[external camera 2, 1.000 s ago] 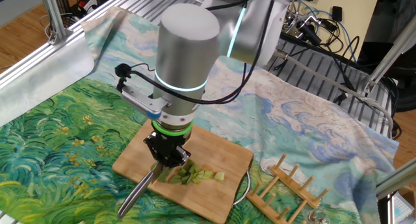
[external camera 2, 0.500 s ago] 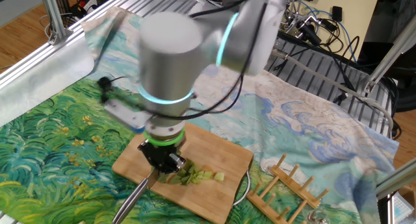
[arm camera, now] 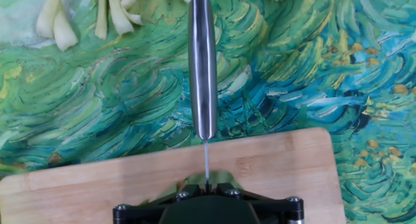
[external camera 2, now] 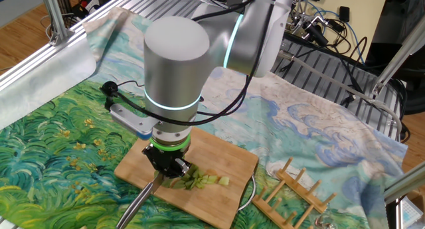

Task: Chop the pakchoi

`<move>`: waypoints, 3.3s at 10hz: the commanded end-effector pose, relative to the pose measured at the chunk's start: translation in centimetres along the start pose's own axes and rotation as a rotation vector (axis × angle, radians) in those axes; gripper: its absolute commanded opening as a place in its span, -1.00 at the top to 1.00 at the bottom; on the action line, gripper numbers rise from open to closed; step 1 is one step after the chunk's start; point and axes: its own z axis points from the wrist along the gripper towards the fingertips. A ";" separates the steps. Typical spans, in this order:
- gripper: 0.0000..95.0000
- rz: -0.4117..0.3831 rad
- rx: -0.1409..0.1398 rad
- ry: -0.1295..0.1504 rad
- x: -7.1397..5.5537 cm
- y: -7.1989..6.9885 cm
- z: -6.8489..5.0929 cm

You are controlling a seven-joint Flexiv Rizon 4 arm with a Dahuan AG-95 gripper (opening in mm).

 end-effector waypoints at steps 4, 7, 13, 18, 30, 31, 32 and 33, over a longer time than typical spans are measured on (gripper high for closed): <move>1.00 -0.001 0.006 -0.007 0.5 0.1 1.6; 1.00 0.003 0.009 -0.007 1.1 0.1 1.3; 1.00 0.003 0.025 -0.053 2.5 0.2 -0.2; 1.00 0.020 0.015 -0.061 4.4 0.4 -0.1; 1.00 0.085 -0.016 0.011 3.2 1.4 -1.2; 1.00 0.071 -0.010 0.026 3.1 1.3 -1.7; 1.00 0.069 -0.009 0.031 3.0 1.1 -2.1; 1.00 0.059 -0.007 0.036 2.9 0.8 -2.4</move>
